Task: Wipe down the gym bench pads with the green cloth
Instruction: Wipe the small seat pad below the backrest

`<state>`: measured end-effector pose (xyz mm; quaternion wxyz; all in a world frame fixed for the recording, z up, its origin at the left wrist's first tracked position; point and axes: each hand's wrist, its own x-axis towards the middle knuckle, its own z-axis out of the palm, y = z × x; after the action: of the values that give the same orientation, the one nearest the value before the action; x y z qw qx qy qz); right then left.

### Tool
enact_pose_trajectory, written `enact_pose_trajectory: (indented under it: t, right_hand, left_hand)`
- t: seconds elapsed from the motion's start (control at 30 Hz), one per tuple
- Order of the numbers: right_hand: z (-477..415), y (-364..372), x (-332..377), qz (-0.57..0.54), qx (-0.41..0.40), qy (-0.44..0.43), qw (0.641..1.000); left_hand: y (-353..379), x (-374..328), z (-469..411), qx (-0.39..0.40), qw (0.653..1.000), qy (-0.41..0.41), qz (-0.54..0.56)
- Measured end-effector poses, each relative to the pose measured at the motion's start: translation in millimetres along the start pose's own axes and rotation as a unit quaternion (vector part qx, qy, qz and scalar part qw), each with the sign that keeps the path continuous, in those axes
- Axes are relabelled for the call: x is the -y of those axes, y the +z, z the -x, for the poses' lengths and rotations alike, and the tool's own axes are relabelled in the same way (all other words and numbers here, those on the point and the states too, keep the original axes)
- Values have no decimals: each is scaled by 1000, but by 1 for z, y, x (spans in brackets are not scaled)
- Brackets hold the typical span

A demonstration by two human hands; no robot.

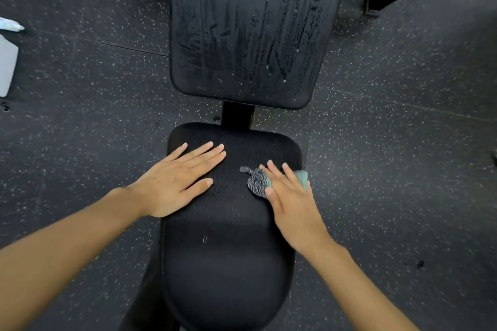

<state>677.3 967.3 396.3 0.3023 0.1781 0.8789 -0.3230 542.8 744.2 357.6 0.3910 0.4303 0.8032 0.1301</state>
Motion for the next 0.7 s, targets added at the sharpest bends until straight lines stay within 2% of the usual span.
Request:
enact_pose_trajectory:
  t: [0.4,0.7]
  right_hand:
    - [-116,-22,-13,51,5,97,994]
    - [-25,-10,-1,61,13,-22,998]
  left_hand:
    - [0,0,1,-6,1000,-7,2]
    - [1,1,1,-9,1000,-12,-8]
